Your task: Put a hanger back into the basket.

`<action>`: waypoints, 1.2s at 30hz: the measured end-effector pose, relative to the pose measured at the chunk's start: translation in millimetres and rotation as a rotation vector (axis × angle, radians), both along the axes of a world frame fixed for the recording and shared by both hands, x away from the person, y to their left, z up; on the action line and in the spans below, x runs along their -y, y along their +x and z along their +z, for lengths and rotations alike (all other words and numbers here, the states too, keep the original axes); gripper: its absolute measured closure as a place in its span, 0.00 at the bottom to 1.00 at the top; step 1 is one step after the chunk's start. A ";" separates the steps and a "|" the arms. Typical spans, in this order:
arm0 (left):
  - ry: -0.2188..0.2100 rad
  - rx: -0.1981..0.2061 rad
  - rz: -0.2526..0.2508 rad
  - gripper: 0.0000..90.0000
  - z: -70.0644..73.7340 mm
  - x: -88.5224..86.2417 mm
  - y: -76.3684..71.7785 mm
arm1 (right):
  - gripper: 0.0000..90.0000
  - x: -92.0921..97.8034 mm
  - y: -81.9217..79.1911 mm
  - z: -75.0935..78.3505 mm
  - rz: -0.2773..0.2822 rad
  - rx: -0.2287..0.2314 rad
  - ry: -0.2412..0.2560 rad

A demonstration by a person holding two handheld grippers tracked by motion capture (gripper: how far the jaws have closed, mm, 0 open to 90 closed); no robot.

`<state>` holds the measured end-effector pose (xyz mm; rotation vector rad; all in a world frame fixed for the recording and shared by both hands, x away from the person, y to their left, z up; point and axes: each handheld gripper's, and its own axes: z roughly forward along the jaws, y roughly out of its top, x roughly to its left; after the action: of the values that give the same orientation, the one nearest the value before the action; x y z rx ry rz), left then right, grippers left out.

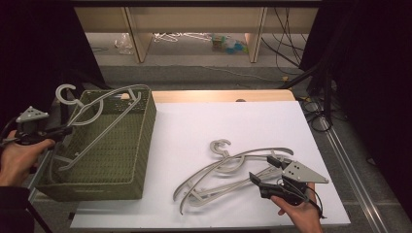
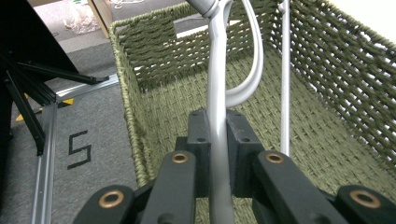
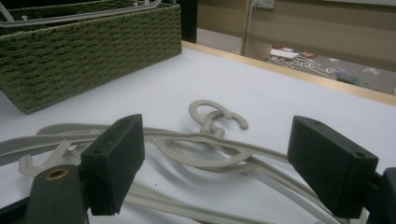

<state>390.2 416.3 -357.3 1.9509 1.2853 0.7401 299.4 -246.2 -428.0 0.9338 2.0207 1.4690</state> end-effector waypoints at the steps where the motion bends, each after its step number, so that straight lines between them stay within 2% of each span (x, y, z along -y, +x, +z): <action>1: 0.008 -0.007 -0.005 0.90 -0.2 -0.7 -0.5 | 0.22 -0.2 0.1 -0.1 0.000 -0.001 0.000; 2: 0.011 -0.012 -0.009 0.90 -0.6 -1.2 -0.8 | 0.22 -0.2 0.1 -0.1 0.000 -0.001 0.000; 3: -0.005 -0.015 0.002 0.90 -1.6 -0.4 -2.2 | 0.22 0.6 -0.6 0.7 -0.004 -0.008 -0.014; 5: 0.008 -0.017 -0.016 0.90 -1.3 -4.0 -5.6 | 0.22 0.1 -0.1 0.0 -0.001 0.000 -0.002; 6: -0.010 -0.008 -0.002 0.90 -2.5 -4.6 -6.7 | 0.22 0.5 -0.3 0.0 -0.001 0.005 0.000; 8: 0.005 -0.021 0.009 0.90 -3.6 -6.9 -6.6 | 0.22 1.1 0.5 0.1 -0.005 -0.006 -0.014; 10: 0.020 -0.037 -0.001 0.90 -6.2 -6.2 -3.5 | 0.22 0.8 0.8 0.1 -0.001 -0.006 -0.014; 11: 0.037 -0.062 -0.010 0.90 -10.9 -1.1 0.8 | 0.22 -0.2 0.1 1.1 -0.001 -0.004 -0.023; 12: 0.037 -0.062 -0.010 0.90 -10.9 -1.1 0.8 | 0.22 -0.2 0.1 1.1 -0.001 -0.004 -0.023; 13: 0.057 -0.071 -0.026 0.90 -13.9 2.4 4.1 | 0.22 -0.5 0.0 1.2 0.000 -0.003 -0.022; 15: 0.071 -0.090 -0.020 0.90 -18.4 8.9 8.1 | 0.22 -0.6 1.0 0.1 0.007 -0.007 -0.014; 16: 0.084 -0.095 -0.024 0.90 -19.7 10.6 9.9 | 0.22 0.7 2.1 0.1 0.002 0.014 -0.026; 17: 0.096 -0.105 -0.021 0.90 -22.1 14.0 11.8 | 0.22 0.2 0.9 0.4 0.002 -0.007 -0.018; 19: 0.115 -0.127 -0.032 0.90 -27.2 21.4 15.2 | 0.22 0.5 0.7 0.6 -0.003 0.001 -0.017; 20: 0.119 -0.137 -0.038 0.89 -29.3 24.4 16.9 | 0.22 1.4 2.4 0.1 0.000 0.020 -0.022; 21: 0.124 -0.158 -0.035 0.89 -31.9 27.6 19.1 | 0.22 0.8 1.2 0.3 0.003 -0.006 -0.016; 22: 0.124 -0.158 -0.035 0.89 -31.9 27.6 19.1 | 0.22 0.8 1.2 0.3 0.003 -0.006 -0.016; 23: 0.186 -0.188 -0.039 0.89 -34.5 28.2 22.4 | 0.22 0.0 0.5 0.9 0.001 -0.007 -0.022; 24: 0.186 -0.188 -0.039 0.89 -34.5 28.2 22.4 | 0.22 -0.5 -0.1 1.2 0.005 -0.008 -0.022; 26: 0.222 -0.227 -0.038 0.89 -38.8 26.0 26.5 | 0.22 -1.5 -0.1 0.9 0.005 0.003 -0.016; 27: 0.209 -0.244 -0.017 0.90 -42.2 23.7 27.9 | 0.22 -1.7 0.5 0.5 0.010 0.008 -0.013; 28: 0.200 -0.252 -0.023 0.90 -44.7 21.7 29.8 | 0.22 -1.0 1.2 0.6 0.001 0.023 -0.023; 29: 0.200 -0.252 -0.023 0.90 -44.7 21.7 29.8 | 0.22 -0.5 0.0 1.1 0.005 -0.009 -0.025; 30: 0.214 -0.255 -0.051 0.90 -45.8 19.9 32.2 | 0.22 -0.5 0.0 1.1 0.005 -0.009 -0.025; 31: 0.228 -0.258 -0.054 0.89 -44.9 20.7 32.3 | 0.22 -0.3 0.2 0.9 0.008 -0.006 -0.018; 33: 0.228 -0.253 -0.070 0.88 -44.9 21.9 33.2 | 0.22 0.0 0.3 1.0 0.002 -0.006 -0.023; 34: 0.201 -0.247 -0.035 0.86 -44.4 22.9 31.1 | 0.22 -0.2 0.4 0.9 0.005 -0.007 -0.019; 35: 0.201 -0.247 -0.035 0.84 -44.4 22.9 31.1 | 0.22 -0.2 0.2 0.9 0.003 -0.008 -0.023; 36: 0.191 -0.230 -0.022 0.80 -42.6 22.3 30.5 | 0.22 -0.1 0.9 0.8 0.007 0.006 -0.025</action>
<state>420.7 394.0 -399.9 2.2542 1.3661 0.6624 300.3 -246.1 -427.2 0.9125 2.0356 1.4449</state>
